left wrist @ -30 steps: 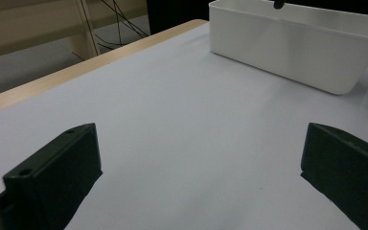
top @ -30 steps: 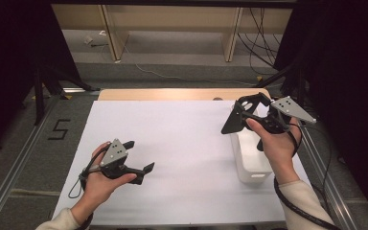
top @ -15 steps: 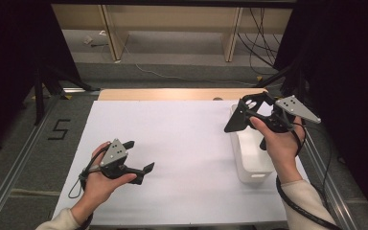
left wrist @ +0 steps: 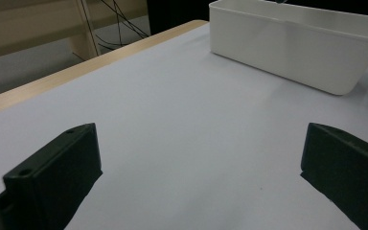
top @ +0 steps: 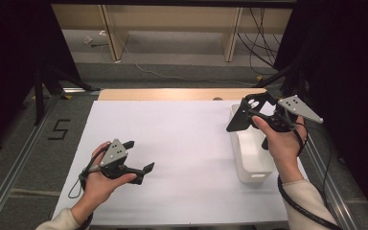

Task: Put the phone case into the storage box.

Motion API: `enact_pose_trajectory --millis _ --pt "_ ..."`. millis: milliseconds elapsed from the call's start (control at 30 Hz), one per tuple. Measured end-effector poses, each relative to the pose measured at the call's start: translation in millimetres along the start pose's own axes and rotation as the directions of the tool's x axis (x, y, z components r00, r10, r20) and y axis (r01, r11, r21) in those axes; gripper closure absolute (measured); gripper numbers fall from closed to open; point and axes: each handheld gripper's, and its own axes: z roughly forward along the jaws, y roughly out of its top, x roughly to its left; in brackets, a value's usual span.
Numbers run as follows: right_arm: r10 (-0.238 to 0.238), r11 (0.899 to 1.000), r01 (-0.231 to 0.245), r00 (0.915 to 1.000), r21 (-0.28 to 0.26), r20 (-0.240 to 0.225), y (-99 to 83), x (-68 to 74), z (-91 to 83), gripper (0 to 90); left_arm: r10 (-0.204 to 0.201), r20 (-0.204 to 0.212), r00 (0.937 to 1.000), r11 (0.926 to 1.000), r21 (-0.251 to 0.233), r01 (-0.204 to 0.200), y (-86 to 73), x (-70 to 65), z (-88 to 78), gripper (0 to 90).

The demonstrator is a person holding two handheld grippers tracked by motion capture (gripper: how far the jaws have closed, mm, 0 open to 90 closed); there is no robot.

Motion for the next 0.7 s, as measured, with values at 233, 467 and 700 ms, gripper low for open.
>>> enact_pose_trajectory --millis 233,467,700 --pt "-0.001 1.000 0.001 1.0000 0.003 0.009 -0.1 -1.9 -0.3 15.7 0.003 0.000 1.0000 1.0000 -0.001 -0.003 0.0 0.3 0.1 0.0" --pt "-0.001 1.000 0.001 0.9998 0.001 0.020 0.0 -5.0 -0.9 15.7 0.003 0.001 1.0000 1.0000 0.001 -0.003 -0.1 0.2 0.4 0.0" --pt "0.002 1.000 -0.003 0.9995 0.007 0.033 -0.5 -8.0 -1.4 15.7 0.002 0.001 1.0000 1.0000 0.000 -0.002 -0.1 0.3 0.4 0.0"
